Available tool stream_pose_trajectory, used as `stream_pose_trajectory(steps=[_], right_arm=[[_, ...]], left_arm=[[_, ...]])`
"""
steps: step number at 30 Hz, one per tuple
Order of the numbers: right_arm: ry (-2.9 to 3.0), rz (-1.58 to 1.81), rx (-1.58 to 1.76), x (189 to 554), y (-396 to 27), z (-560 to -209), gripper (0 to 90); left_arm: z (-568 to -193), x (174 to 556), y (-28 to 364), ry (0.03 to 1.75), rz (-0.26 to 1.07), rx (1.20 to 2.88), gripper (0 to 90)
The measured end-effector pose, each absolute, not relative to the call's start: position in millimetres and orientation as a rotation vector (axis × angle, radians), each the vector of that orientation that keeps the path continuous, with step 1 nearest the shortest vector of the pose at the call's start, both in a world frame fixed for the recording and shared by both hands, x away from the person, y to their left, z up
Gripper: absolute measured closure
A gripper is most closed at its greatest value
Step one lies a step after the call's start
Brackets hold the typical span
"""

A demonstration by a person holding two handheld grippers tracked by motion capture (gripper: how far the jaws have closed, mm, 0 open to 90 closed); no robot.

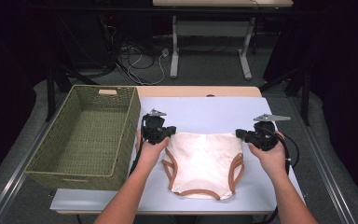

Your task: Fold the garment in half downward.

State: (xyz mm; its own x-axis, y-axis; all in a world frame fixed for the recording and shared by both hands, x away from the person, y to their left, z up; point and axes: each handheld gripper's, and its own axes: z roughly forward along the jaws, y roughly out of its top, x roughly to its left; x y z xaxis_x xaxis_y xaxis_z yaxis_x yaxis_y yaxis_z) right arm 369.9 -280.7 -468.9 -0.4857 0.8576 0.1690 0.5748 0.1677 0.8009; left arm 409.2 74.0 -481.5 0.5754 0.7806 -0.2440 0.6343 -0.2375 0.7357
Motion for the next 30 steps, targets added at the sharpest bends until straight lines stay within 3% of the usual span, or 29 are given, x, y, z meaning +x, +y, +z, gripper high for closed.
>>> stream_pose_trajectory(steps=[30], right_arm=[[2.108, 1.123, 1.401, 412.1, -281.6, -458.4, 88.0]], left_arm=[[-475.0, 444.8, 67.5, 1.195, 0.258, 1.931, 88.4]])
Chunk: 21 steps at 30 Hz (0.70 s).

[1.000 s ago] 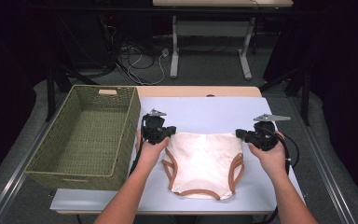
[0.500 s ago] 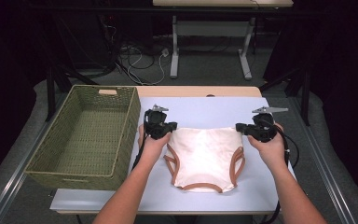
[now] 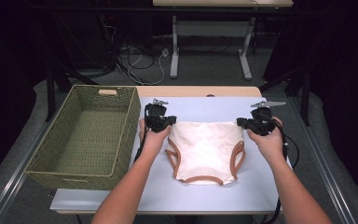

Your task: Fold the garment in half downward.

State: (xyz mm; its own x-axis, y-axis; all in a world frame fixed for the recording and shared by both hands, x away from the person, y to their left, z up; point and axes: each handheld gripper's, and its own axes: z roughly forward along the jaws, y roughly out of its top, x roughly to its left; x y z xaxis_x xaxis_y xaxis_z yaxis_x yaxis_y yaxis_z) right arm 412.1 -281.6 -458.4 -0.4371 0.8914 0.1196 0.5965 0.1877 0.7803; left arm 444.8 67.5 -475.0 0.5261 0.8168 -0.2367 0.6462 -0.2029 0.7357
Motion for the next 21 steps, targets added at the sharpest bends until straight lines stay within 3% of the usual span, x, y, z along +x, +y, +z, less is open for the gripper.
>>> stream_pose_trajectory(steps=[21], right_arm=[[2.095, 1.06, 1.415, 436.3, -268.0, -479.1, 88.0]], left_arm=[[-493.2, 462.3, 66.4, 1.247, 0.274, 1.947, 88.5]])
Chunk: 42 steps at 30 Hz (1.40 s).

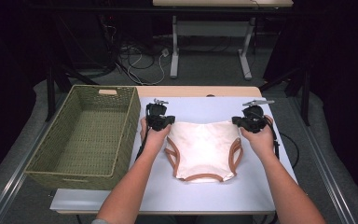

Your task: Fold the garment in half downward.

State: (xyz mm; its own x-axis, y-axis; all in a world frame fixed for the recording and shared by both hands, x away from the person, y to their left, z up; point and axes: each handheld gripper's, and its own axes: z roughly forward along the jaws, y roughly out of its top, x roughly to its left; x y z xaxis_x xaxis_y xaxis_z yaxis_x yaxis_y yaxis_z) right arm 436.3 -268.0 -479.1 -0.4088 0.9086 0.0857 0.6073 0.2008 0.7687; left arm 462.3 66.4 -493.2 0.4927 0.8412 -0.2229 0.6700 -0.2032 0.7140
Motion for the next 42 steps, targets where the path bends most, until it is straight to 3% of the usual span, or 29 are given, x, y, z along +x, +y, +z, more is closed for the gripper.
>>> stream_pose_trajectory(steps=[42], right_arm=[[2.096, 0.96, 1.497, 453.6, -267.2, -531.1, 87.3]], left_arm=[[-528.8, 472.7, 62.5, 1.353, 0.323, 1.983, 88.5]])
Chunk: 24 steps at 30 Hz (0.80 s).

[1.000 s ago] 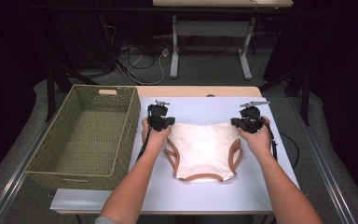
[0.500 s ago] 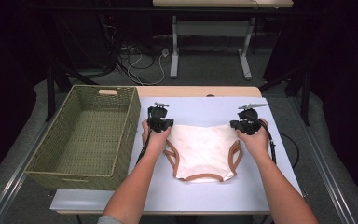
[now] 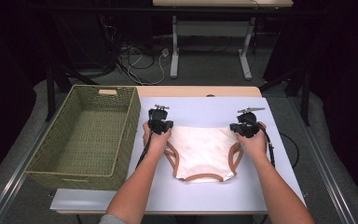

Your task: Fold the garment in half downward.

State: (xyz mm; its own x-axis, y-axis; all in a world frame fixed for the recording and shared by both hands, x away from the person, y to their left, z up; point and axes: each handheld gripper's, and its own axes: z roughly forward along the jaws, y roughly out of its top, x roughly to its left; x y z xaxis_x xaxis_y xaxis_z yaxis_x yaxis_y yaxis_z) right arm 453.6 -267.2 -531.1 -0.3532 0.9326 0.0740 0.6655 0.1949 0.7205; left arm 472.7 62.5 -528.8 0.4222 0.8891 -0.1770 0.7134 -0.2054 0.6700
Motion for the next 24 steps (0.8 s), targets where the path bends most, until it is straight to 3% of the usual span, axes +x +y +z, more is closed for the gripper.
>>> stream_pose_trajectory(steps=[10, 24], right_arm=[[2.093, 0.932, 1.479, 455.6, -265.9, -533.5, 81.7], [2.064, 0.951, 1.422, 449.5, -263.5, -526.1, 57.6]], left_arm=[[-528.4, 471.7, 60.9, 1.344, 0.329, 1.985, 88.5], [-526.8, 470.9, 61.3, 1.336, 0.332, 1.989, 88.4]])
